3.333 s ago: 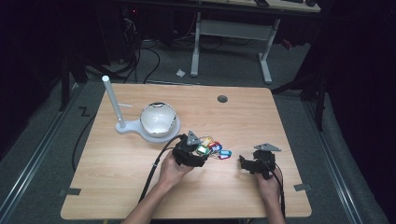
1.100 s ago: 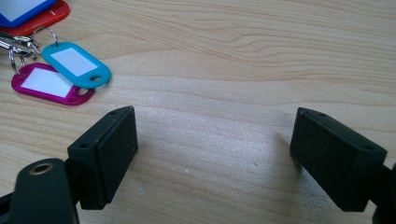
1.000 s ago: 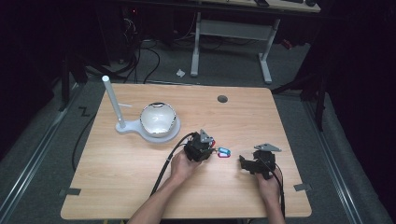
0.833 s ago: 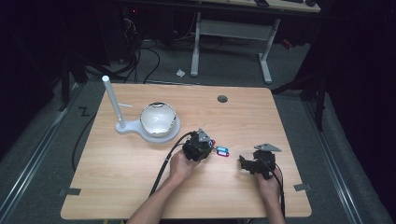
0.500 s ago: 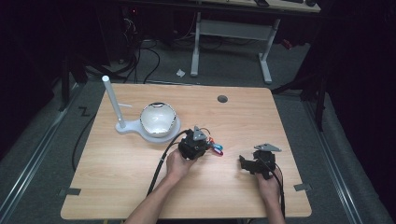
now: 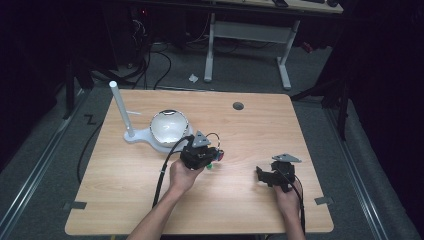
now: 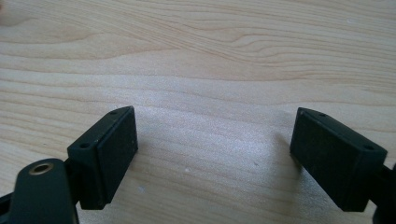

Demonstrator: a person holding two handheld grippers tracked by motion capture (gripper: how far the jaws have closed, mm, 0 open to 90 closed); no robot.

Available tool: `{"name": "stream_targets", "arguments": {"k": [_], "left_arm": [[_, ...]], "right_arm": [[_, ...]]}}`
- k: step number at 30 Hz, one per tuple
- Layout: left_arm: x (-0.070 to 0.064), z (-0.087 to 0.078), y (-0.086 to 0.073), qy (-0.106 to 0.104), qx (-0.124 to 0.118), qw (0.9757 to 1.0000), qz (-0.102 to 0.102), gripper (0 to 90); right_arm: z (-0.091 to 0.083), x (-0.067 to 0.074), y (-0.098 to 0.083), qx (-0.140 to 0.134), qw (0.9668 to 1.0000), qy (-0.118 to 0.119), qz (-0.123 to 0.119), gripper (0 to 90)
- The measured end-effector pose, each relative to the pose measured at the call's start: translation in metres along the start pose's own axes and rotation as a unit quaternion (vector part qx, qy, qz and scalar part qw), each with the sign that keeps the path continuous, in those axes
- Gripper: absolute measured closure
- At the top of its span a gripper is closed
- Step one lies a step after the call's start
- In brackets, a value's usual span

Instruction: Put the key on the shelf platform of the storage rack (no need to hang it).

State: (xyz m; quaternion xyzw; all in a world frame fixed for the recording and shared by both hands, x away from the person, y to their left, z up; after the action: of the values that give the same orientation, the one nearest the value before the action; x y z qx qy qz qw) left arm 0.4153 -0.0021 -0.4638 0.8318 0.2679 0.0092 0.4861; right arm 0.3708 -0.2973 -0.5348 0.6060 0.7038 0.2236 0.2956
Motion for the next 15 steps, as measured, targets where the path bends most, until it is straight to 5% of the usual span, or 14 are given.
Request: {"name": "stream_targets", "arguments": {"k": [15], "left_arm": [[0.002,-0.046,0.008,-0.005,-0.023,0.9996,-0.016,79.4]], "right_arm": [[0.0,0.0,0.0,-0.001,1.0,0.0,-0.001,15.1]]}}
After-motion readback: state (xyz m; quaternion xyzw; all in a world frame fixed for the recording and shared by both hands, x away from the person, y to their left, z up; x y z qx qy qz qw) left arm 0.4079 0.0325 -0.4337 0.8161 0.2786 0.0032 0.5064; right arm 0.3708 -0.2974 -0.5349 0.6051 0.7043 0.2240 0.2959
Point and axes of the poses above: each handheld gripper's, and its own axes: z roughly forward along the jaws, y roughly out of its top, x roughly to its left, the point moved 2 cm from there along z, roughly forward along the jaws, and after that the axes turned 10 degrees about -y, right-handed, at the moved point
